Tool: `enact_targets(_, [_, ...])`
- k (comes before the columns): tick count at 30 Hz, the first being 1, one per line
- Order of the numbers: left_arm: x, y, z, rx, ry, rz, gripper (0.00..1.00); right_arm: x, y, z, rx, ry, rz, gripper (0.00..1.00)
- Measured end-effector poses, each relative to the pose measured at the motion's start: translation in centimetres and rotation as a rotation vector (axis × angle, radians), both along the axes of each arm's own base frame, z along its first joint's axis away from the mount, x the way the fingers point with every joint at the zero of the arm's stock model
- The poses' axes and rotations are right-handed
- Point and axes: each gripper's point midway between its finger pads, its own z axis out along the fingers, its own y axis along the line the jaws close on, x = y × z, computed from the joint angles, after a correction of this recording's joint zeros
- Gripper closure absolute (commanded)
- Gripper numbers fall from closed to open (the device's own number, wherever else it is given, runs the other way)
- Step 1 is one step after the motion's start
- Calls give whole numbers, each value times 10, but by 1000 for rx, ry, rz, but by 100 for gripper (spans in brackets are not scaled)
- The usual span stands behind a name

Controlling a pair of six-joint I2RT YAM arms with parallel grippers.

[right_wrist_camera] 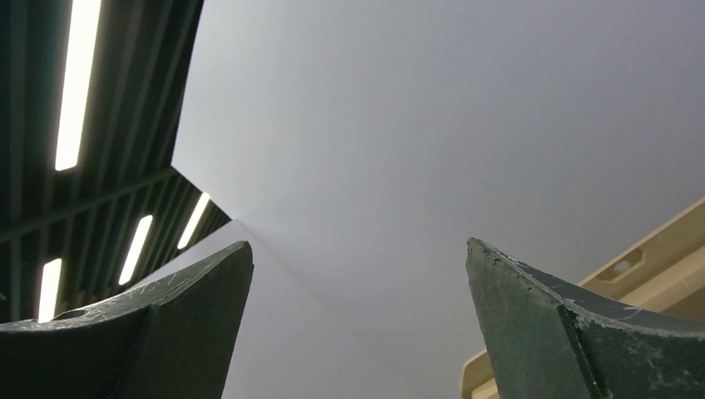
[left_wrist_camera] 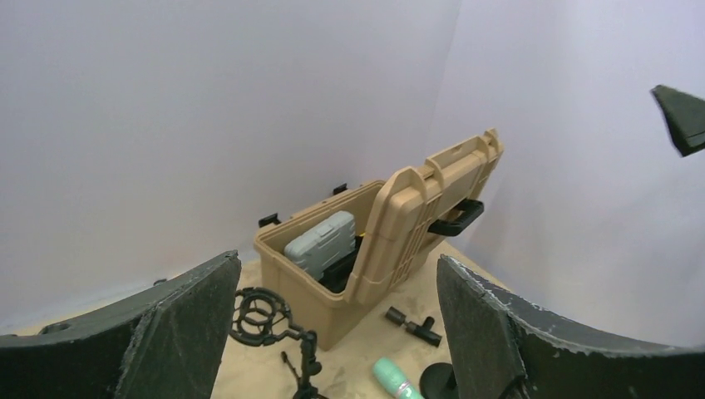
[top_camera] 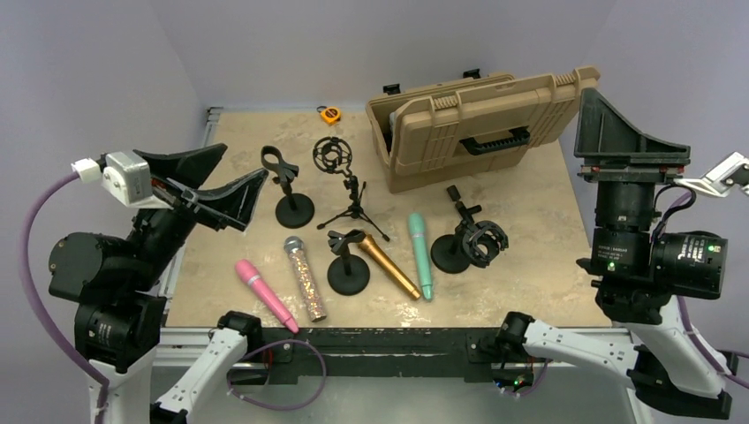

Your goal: Remove the microphone from the stand

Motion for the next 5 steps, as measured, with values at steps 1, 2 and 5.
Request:
enact_targets(1, [3, 1, -4, 6, 9, 11, 14, 0, -1, 0, -4, 1, -3, 1])
enact_targets(2, [5, 2, -9, 10, 21, 22, 14, -2, -2, 0, -6, -3, -4, 1])
enact_targets(5, [10, 5, -18, 22, 41, 45, 14, -8, -10, -10, -22, -24, -17, 1])
